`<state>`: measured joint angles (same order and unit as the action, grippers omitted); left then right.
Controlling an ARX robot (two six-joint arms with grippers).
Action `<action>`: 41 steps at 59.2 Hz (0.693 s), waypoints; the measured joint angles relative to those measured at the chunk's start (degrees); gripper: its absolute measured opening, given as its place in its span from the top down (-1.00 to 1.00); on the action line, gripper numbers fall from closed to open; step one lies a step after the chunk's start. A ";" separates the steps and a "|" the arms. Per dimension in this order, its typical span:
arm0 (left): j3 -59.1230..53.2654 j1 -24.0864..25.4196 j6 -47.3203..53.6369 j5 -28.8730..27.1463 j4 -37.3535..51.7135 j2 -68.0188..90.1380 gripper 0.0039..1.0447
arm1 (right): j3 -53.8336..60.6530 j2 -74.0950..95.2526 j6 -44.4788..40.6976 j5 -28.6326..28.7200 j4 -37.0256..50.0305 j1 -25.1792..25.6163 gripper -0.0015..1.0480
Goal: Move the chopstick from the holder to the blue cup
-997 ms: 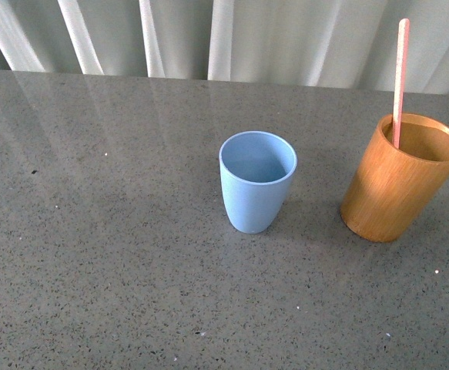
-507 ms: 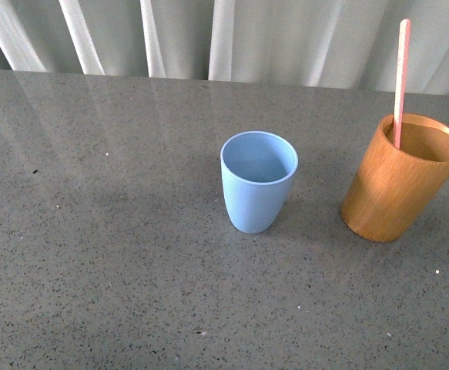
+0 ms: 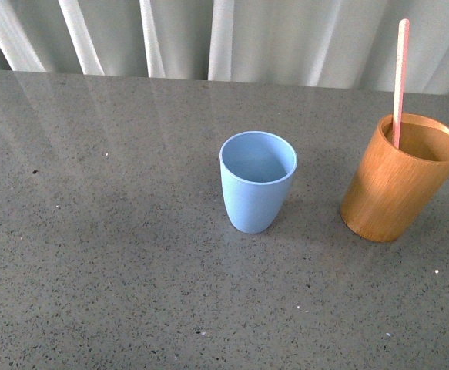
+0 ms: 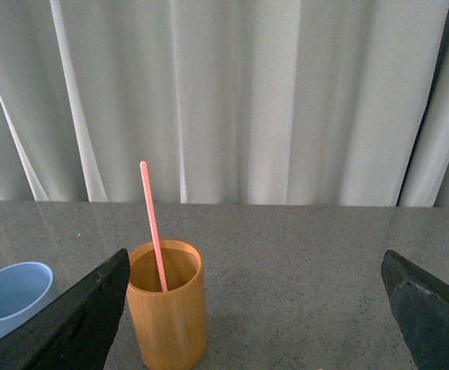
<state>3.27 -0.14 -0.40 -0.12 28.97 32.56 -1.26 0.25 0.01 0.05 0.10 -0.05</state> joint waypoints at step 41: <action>-2.23 0.00 0.13 0.13 -13.25 -17.09 0.94 | 0.00 0.00 0.00 0.00 0.00 0.00 -0.81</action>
<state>1.04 -0.14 -0.27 0.01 15.73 15.46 -1.26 0.25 0.01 0.05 0.10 -0.05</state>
